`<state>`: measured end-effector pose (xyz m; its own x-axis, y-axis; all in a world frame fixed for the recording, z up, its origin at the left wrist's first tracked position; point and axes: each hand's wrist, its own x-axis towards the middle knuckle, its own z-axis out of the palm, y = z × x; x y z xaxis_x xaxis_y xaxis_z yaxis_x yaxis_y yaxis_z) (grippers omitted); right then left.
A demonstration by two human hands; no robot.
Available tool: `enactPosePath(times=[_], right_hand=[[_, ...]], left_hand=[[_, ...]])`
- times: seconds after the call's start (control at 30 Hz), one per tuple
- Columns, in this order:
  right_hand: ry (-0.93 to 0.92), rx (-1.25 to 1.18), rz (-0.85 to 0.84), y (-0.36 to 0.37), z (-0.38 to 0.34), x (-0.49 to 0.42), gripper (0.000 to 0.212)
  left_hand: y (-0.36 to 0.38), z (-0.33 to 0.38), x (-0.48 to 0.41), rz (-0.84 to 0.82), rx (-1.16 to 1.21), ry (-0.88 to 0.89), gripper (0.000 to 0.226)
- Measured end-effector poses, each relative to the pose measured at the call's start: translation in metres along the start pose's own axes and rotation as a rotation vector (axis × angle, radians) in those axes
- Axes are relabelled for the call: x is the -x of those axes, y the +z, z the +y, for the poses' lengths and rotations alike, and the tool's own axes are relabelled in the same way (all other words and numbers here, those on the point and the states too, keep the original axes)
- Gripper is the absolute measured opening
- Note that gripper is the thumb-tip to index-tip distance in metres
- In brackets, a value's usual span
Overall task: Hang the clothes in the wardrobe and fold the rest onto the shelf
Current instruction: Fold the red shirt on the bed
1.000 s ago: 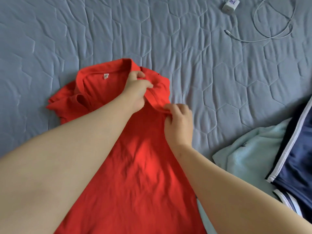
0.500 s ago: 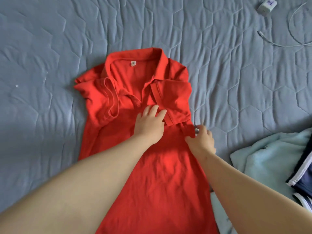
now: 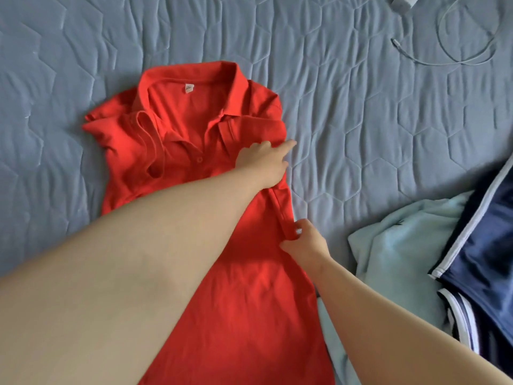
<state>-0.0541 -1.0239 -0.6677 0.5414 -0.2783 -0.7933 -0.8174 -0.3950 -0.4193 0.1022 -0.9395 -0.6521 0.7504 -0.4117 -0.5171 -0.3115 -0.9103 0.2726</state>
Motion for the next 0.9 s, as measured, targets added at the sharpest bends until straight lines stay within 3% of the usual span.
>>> enactPosePath(times=[0.17, 0.3, 0.53, 0.73, 0.9], right_hand=[[-0.007, 0.126, -0.067, -0.006, 0.011, -0.004, 0.011], [-0.017, -0.005, -0.084, -0.003, 0.007, 0.012, 0.01], [-0.121, -0.049, -0.262, 0.048, -0.047, 0.053, 0.078], [-0.157, -0.119, -0.409, 0.131, -0.11, 0.082, 0.093], [-0.164, 0.03, -0.45, 0.19, -0.143, 0.089, 0.092]], left_hand=[[0.002, -0.003, -0.01, -0.028, -0.045, -0.124, 0.039], [-0.007, -0.012, 0.004, 0.158, 0.231, -0.183, 0.032], [-0.038, -0.074, 0.039, 0.319, 0.651, -0.337, 0.019], [-0.059, -0.165, 0.069, 0.397, 0.923, -0.415, 0.022], [-0.058, -0.239, 0.086, 0.503, 1.176, -0.517, 0.027]])
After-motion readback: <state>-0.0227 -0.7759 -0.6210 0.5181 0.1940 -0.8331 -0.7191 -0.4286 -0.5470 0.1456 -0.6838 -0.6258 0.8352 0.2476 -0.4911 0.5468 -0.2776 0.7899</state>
